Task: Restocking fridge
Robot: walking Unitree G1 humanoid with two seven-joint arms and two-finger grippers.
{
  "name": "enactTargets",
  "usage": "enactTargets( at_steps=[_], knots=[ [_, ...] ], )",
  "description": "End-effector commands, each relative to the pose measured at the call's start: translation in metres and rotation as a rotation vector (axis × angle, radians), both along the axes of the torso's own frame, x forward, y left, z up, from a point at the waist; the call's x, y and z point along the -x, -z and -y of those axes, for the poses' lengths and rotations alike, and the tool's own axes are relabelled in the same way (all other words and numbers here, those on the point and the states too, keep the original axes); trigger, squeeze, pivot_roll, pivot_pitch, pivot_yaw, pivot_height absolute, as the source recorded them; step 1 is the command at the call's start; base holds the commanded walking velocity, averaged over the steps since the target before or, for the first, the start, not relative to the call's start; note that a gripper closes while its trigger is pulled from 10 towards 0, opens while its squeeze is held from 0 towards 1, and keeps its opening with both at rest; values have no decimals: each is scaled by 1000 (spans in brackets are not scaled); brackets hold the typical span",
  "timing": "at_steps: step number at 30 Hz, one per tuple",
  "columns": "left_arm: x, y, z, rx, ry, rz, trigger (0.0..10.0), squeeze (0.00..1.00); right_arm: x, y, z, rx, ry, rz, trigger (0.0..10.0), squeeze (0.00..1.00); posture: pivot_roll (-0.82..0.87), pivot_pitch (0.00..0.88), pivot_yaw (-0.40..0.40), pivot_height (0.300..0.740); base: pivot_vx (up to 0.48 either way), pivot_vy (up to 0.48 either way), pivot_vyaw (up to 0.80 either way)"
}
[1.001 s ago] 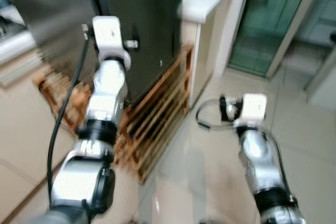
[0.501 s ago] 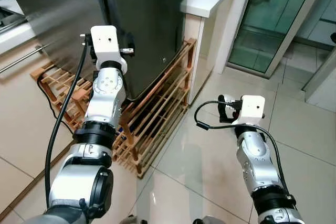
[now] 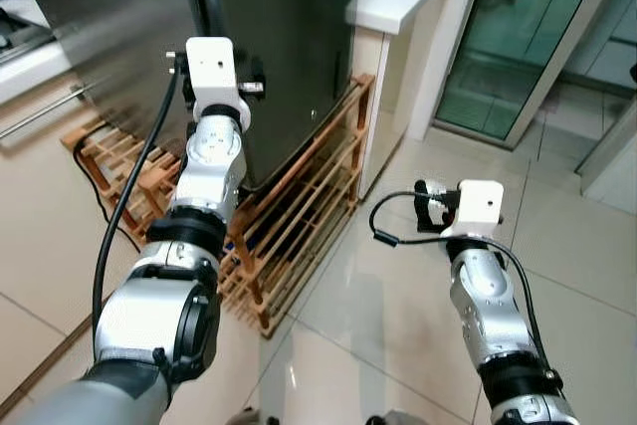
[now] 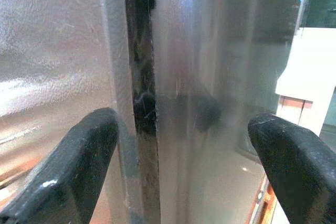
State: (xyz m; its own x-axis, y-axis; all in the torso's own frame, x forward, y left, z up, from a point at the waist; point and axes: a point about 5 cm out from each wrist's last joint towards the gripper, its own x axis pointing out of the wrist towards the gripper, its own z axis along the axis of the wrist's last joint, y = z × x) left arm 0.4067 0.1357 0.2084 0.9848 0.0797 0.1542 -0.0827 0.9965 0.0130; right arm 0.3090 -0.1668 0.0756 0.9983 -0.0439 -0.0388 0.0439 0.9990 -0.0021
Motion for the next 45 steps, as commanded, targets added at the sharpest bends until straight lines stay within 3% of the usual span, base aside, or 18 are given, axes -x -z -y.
enactTargets(
  at_steps=[1, 5, 8, 9, 15, 16, 17, 19, 22, 25, 28, 31, 34, 37, 38, 40, 44, 45],
  knots=[
    [-3, -13, 12, 26, 69, 35, 10000, 0, 2, -1, 2, -3, 6, 5, 10000, 0, -147, 0, 40, 740, 0, 0, 0],
    [-3, -12, 24, 50, 157, 23, 10000, 0, 2, -1, 3, -1, 8, 4, 10000, 0, -150, 0, 40, 740, 0, 0, 0],
    [-2, -2, 49, 49, 325, -37, 10000, 0, 3, -2, 5, 2, 8, 6, 10000, 0, -165, 0, 45, 740, 0, 0, 0],
    [-2, -2, 49, 49, 325, -37, 10000, 0, 3, -2, 5, 2, 8, 6, 10000, 0, -165, 0, 45, 740, 0, 0, 0],
    [6, 11, 95, 47, 548, -133, 10000, 0, 12, 1, 8, 6, 1, -3, 10000, 0, -206, 0, 72, 740, 0, 0, 0],
    [10, 8, 111, 73, 621, -133, 10000, 0, 15, 1, 7, 2, -3, -4, 10000, 0, -218, 0, 77, 740, 0, 0, 0],
    [10, 8, 111, 73, 621, -133, 10000, 0, 15, 1, 7, 2, -3, -4, 10000, 0, -218, 0, 77, 740, 0, 0, 0],
    [15, 2, 132, 169, 734, -147, 10000, 0, 19, 2, 6, -1, -19, -7, 10000, 0, -223, 0, 78, 740, 0, 0, 0],
    [32, -20, 179, 191, 936, -102, 10000, 0, 27, 4, 3, 7, -51, -18, 10000, 0, -251, 0, 103, 740, 0, 0, 0],
    [75, -47, 245, 235, 1293, -11, 10000, 0, 34, 7, 6, 11, -39, -28, 10000, 0, -276, 0, 128, 740, 0, 0, 0],
    [112, -61, 278, 268, 1573, 66, 10000, 0, 37, 7, 8, 8, -36, -34, 10000, 0, -285, 0, 132, 740, 0, 0, 0],
    [133, -65, 288, 262, 1728, 137, 10000, 0, 40, 7, 6, 19, -63, -41, 10000, 0, -275, 0, 119, 740, 0, 0, 0],
    [128, -62, 278, 275, 1738, 155, 10000, 0, 42, 7, 5, 29, -84, -50, 10000, 0, -254, 0, 95, 740, 0, 0, 0],
    [94, -37, 234, 218, 1551, 139, 10000, 0, 41, 7, 4, 29, -94, -61, 10000, 0, -218, 0, 71, 740, 0, 0, 0],
    [94, -37, 234, 218, 1551, 139, 10000, 0, 41, 7, 4, 29, -94, -61, 10000, 0, -218, 0, 71, 740, 0, 0, 0],
    [78, -17, 199, 193, 1455, 116, 10000, 0, 39, 6, 3, 20, -96, -60, 10000, 0, -199, 0, 56, 740, 0, 0, 0],
    [54, 27, 76, 124, 1142, 49, 10000, 0, 29, 0, 4, 8, -102, -58, 10000, 0, -154, 0, 31, 740, 0, 0, 0],
    [53, 30, 61, 124, 1105, 41, 10000, 0, 27, 0, 4, 7, -104, -58, 10000, 0, -147, 0, 30, 740, 0, 0, 0]
  ],
)
